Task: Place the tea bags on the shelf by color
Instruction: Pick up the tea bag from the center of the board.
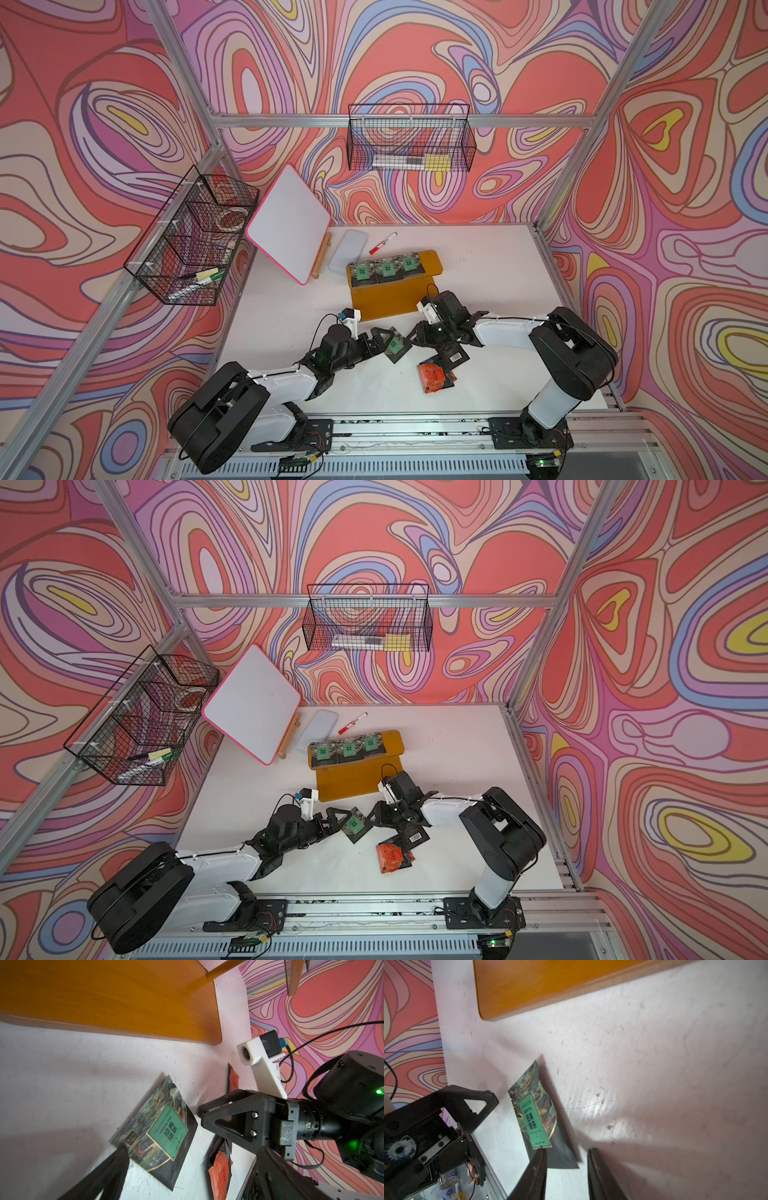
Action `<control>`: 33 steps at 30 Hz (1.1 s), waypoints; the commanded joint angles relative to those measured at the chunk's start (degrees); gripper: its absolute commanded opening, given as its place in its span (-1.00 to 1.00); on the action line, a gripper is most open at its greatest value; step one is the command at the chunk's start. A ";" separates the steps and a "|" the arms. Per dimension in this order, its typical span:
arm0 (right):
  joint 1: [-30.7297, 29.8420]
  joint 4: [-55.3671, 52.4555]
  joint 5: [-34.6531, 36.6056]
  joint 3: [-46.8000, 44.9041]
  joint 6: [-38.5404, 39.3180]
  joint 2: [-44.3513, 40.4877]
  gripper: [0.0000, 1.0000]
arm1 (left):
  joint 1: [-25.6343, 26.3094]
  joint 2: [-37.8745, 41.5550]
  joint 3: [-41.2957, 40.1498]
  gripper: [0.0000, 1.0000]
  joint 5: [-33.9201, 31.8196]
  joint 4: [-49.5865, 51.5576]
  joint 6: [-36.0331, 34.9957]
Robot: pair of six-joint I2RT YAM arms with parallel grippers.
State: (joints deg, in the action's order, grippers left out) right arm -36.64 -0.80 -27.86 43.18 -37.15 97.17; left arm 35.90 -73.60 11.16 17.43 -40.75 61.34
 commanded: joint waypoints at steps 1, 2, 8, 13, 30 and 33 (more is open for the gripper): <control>-0.62 0.66 -1.07 1.04 0.54 1.35 -0.31 | 0.53 -2.31 1.23 0.99 0.68 -4.64 0.26; -0.75 0.77 -1.23 0.94 0.48 1.51 -0.31 | 0.57 -2.94 1.31 0.98 0.84 -5.17 0.43; -1.06 2.20 -3.57 0.78 -0.87 2.76 -0.31 | 0.93 -6.82 1.41 0.98 1.51 -8.61 1.32; -1.15 4.03 -4.98 0.17 -2.51 3.12 -0.31 | 1.10 -8.35 1.56 0.97 1.60 -9.13 1.62; -1.15 12.24 -9.21 -0.57 -8.16 6.71 -0.46 | 1.28 -8.05 1.15 0.98 1.65 -7.42 1.94; -1.15 12.79 -9.32 -0.55 -8.32 6.92 -0.57 | 1.28 -8.05 1.06 0.98 1.69 -7.54 1.90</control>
State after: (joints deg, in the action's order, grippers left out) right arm -37.39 10.76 -36.88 43.03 -45.36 103.22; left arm 36.80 -81.65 11.66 18.48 -47.83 63.07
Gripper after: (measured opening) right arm 0.225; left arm 0.988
